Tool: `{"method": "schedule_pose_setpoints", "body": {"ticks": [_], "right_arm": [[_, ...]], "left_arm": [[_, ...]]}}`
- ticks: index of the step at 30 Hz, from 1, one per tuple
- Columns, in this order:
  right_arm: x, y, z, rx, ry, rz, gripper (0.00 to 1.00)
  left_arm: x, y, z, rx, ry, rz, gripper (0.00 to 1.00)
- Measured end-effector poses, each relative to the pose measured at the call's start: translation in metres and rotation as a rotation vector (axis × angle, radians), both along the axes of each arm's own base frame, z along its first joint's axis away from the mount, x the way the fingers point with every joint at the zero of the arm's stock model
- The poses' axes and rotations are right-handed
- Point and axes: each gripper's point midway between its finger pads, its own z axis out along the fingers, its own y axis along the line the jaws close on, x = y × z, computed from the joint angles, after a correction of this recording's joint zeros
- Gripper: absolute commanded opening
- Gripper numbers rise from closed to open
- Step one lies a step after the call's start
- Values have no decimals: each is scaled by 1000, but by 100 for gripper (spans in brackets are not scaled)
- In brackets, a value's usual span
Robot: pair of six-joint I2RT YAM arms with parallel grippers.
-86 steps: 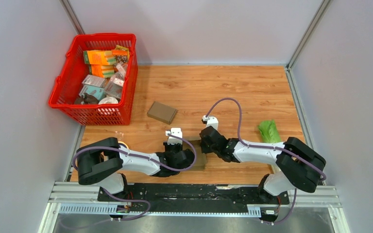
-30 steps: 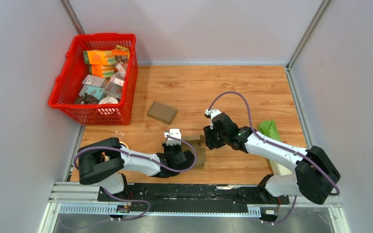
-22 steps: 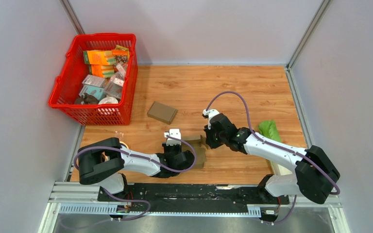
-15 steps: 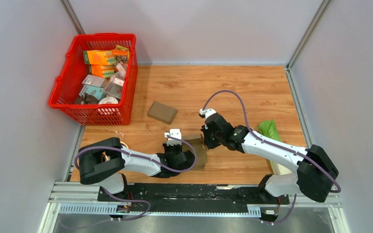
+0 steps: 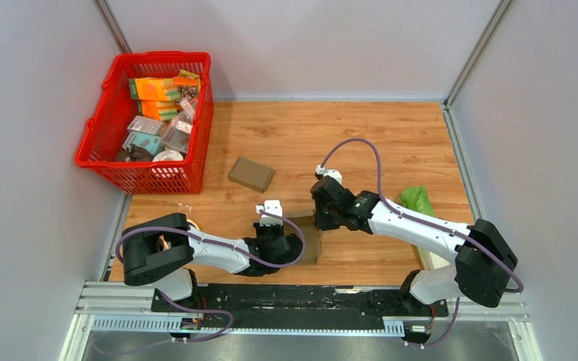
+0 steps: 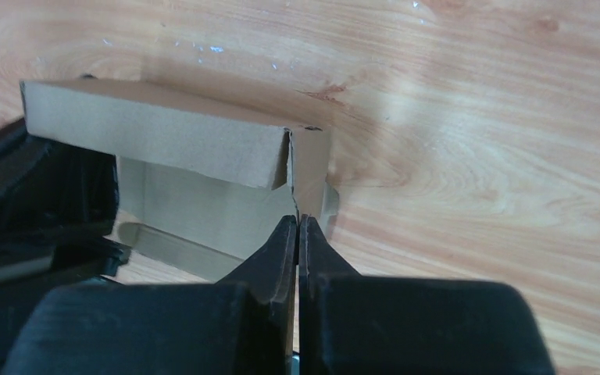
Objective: Fold the paper box
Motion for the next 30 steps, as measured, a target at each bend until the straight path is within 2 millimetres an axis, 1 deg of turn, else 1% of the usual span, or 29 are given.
{"method": "schedule_pose_setpoints", "body": {"ticks": [2, 3, 5, 6, 8, 9, 10, 11, 12, 14, 16, 17, 18, 20, 21, 22, 23, 25, 26, 28, 30], "right_arm": [[1, 4, -1, 35, 19, -70, 9], [3, 6, -2, 57, 20, -95, 19], [3, 9, -8, 100, 24, -133, 28], [1, 10, -11, 113, 27, -140, 35], [-4, 7, -17, 121, 27, -132, 45], [-7, 5, -17, 128, 21, -115, 53], [-10, 3, -14, 139, 16, -99, 58], [-13, 2, -9, 153, 9, -68, 62], [-15, 1, -1, 173, -7, -31, 69], [-18, -1, 19, 225, -48, 31, 70], [-16, -11, 37, 264, -100, 52, 64], [-11, -21, 43, 274, -129, 32, 61], [-3, -33, 45, 276, -151, -4, 55], [15, -61, 38, 241, -189, -97, 50], [23, -74, 30, 208, -203, -134, 46], [25, -82, 19, 171, -198, -142, 45], [24, -83, 9, 146, -187, -126, 45], [19, -76, -11, 111, -181, -54, 45], [13, -70, -20, 99, -180, 3, 44], [3, -56, -26, 110, -199, 98, 43], [1, -40, -23, 143, -228, 170, 42]], "left_arm": [[-1, -1, 0, 2, 1, -3, 0], [-1, 0, 0, 3, 1, -3, 0], [-1, -1, 0, 4, 1, -4, 0], [-1, -1, 0, 3, 1, -6, 0], [-2, -1, 0, 5, 2, -8, 0], [-2, -1, 0, 6, 2, -9, 0], [-3, -1, 0, 6, 3, -10, 0], [-3, -1, 0, 6, 4, -11, 0], [-3, -1, 0, 6, 6, -13, 0], [-3, -1, 0, 7, 7, -14, 0], [-3, -1, 0, 8, 8, -15, 0], [-3, -1, 0, 9, 8, -15, 0], [-4, -1, 0, 9, 8, -16, 0], [-4, -1, 0, 9, 9, -16, 0], [-4, -1, 0, 8, 9, -16, 0], [-4, -1, 0, 8, 9, -17, 0], [-4, -1, 0, 8, 10, -17, 0], [-4, -2, 0, 8, 11, -19, 0], [-4, -2, 0, 8, 11, -19, 0], [-4, -2, 0, 9, 11, -19, 0], [-4, -2, 0, 12, 11, -21, 0]]}}
